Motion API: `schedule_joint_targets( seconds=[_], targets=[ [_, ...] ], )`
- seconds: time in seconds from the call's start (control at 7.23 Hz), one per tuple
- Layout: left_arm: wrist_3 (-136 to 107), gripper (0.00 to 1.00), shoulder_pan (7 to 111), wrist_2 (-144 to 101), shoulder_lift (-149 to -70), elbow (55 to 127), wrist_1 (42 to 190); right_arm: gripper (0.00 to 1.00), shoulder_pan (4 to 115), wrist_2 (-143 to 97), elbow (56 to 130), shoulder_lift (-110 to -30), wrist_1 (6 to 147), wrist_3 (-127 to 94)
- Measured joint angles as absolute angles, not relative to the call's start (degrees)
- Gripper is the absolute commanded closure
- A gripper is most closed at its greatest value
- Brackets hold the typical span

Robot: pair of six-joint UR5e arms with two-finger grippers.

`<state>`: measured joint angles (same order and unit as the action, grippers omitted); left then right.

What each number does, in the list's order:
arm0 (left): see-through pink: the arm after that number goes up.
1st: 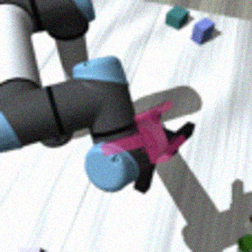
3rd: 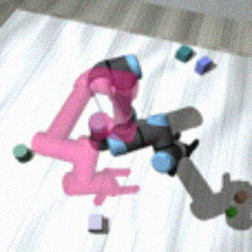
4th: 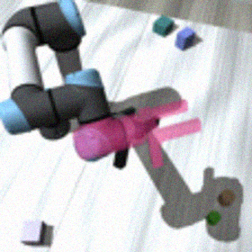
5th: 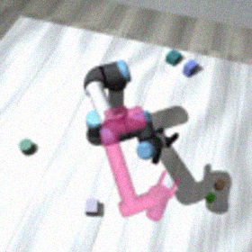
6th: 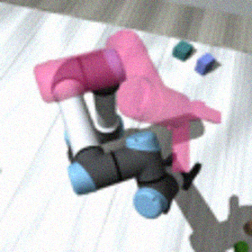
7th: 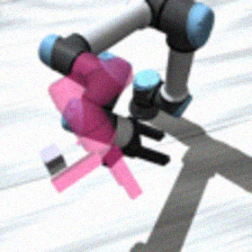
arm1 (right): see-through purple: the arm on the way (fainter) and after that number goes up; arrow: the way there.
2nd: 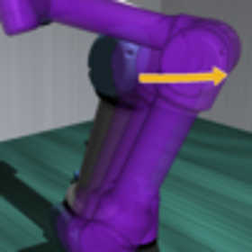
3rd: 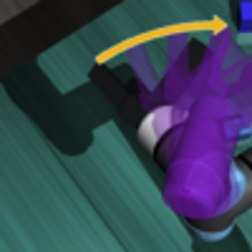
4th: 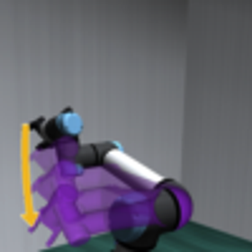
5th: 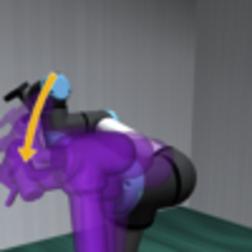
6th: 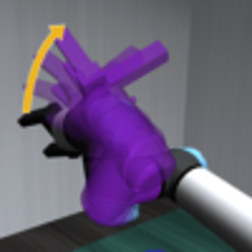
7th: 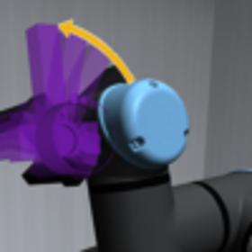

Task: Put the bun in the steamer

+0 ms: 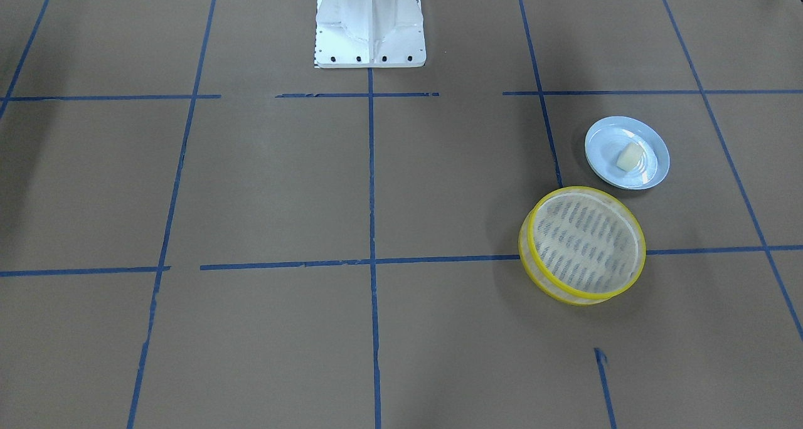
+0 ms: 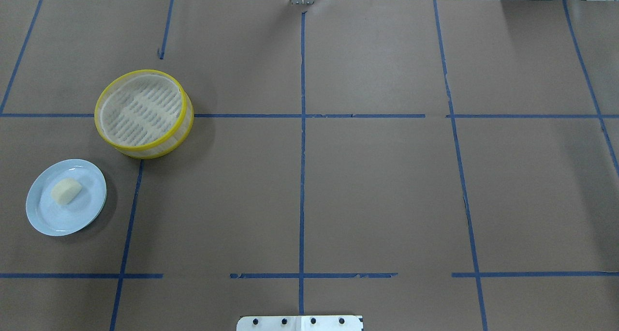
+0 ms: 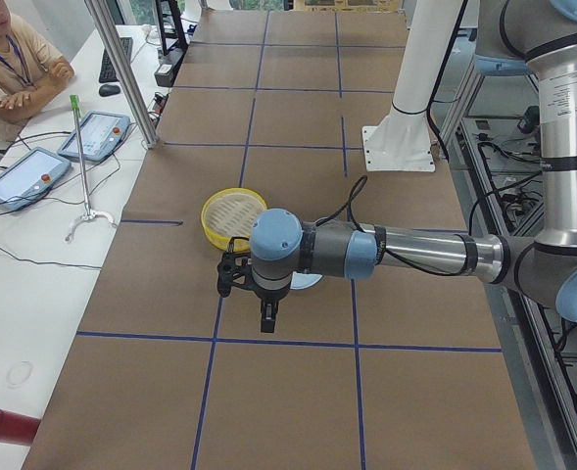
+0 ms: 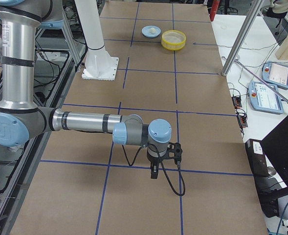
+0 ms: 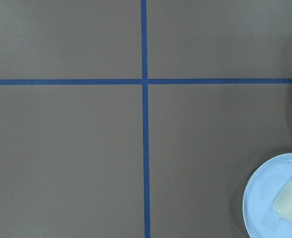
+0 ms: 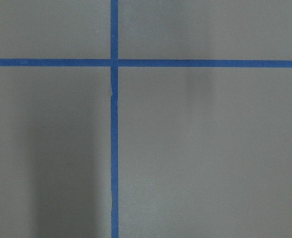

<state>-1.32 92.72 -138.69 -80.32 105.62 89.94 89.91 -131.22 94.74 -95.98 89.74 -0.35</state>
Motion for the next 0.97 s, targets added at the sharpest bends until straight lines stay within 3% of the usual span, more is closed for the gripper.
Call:
schedule_joint_targets(
  seconds=[0.97],
  targets=[
    [-3.04,0.0,92.28,-138.02,-82.07,103.18,89.56,0.0,89.91,-131.22,94.75,-95.98,89.73,-0.35]
  ],
)
